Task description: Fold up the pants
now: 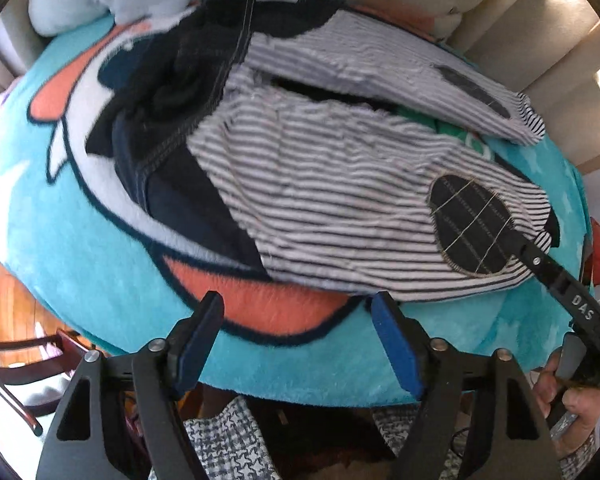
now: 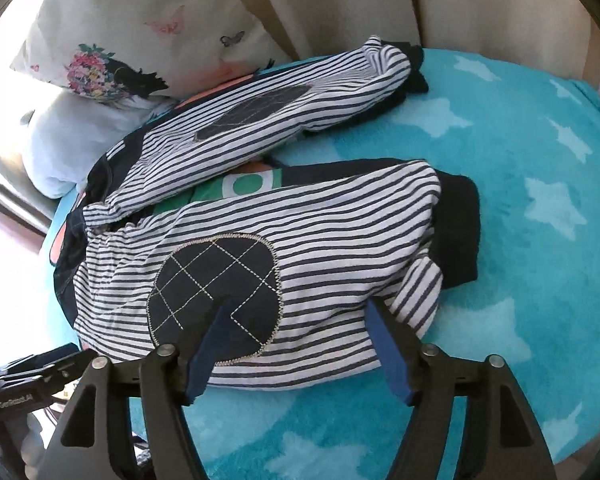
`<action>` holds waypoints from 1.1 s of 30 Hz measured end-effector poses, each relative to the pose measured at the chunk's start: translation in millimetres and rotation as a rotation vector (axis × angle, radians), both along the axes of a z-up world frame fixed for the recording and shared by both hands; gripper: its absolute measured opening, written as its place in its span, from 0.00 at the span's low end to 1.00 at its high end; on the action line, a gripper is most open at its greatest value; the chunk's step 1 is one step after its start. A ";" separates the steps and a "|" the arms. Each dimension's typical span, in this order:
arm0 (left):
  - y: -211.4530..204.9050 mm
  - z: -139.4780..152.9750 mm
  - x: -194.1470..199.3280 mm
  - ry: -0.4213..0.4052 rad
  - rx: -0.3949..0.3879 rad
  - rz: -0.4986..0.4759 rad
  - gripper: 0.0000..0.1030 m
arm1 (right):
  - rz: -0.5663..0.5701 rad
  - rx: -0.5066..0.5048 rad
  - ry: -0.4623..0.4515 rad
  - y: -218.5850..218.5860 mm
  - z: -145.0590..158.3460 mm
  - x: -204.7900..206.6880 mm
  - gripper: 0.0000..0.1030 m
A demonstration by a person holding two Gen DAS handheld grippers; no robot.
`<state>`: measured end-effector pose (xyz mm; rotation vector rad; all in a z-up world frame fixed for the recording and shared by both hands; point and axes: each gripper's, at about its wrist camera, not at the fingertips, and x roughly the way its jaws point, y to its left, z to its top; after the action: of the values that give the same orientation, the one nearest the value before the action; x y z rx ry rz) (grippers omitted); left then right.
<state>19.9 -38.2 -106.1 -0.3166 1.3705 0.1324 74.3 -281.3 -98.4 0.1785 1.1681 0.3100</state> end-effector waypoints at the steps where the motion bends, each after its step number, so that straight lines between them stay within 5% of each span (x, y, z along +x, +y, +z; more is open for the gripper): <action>1: -0.9 -3.6 -0.6 0.018 0.005 0.001 0.73 | -0.001 0.008 -0.005 -0.1 -0.2 -0.5 0.77; 12: 1.9 -12.0 -7.1 0.061 -0.054 0.033 0.73 | 0.021 0.090 0.024 -2.3 -1.6 4.2 0.89; 16: -3.0 7.5 -9.8 0.004 -0.121 -0.002 0.47 | 0.062 0.095 0.035 1.4 -2.2 6.0 0.94; 24: 12.0 81.7 -3.1 -0.221 0.013 -0.020 0.47 | 0.156 0.037 0.010 9.7 -1.5 2.2 0.91; 26: 26.5 87.1 -2.4 -0.238 0.047 -0.007 0.47 | 0.155 0.010 0.013 6.3 5.7 3.5 0.78; 33: 59.1 87.2 23.5 -0.230 0.111 -0.009 0.47 | 0.166 0.034 -0.070 -21.0 45.9 21.0 0.76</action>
<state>43.4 20.9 -19.0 -0.2252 1.1319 0.1594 95.3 -302.3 -52.6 0.0997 1.1107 0.4789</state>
